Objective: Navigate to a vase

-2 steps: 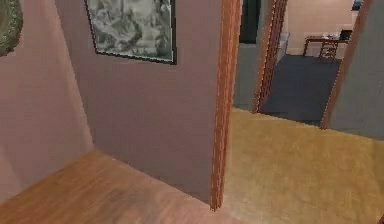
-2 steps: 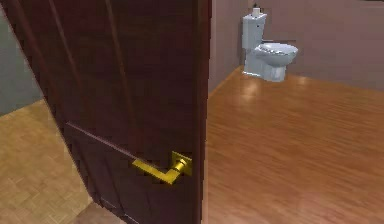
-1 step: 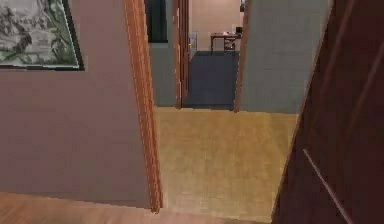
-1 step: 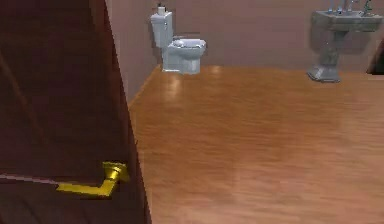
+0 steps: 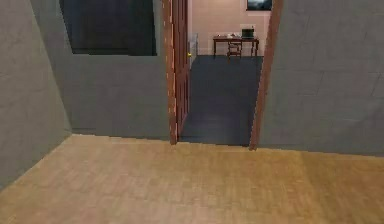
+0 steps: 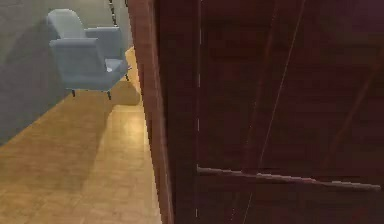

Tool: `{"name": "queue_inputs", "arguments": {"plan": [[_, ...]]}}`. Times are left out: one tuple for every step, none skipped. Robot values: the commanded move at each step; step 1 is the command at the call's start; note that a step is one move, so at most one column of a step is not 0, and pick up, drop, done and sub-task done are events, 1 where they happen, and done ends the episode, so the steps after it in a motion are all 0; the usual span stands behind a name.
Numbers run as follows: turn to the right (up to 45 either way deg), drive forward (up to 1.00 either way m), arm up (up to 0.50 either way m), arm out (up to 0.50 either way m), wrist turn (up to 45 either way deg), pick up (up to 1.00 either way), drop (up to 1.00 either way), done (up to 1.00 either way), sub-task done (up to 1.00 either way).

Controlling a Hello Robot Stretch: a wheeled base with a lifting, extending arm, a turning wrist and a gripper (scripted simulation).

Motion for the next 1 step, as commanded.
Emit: {"name": "queue_inputs", "arguments": {"plan": [[0.0,1.0,0.0,0.0,0.0,0.0,0.0,0.0,0.0]]}}
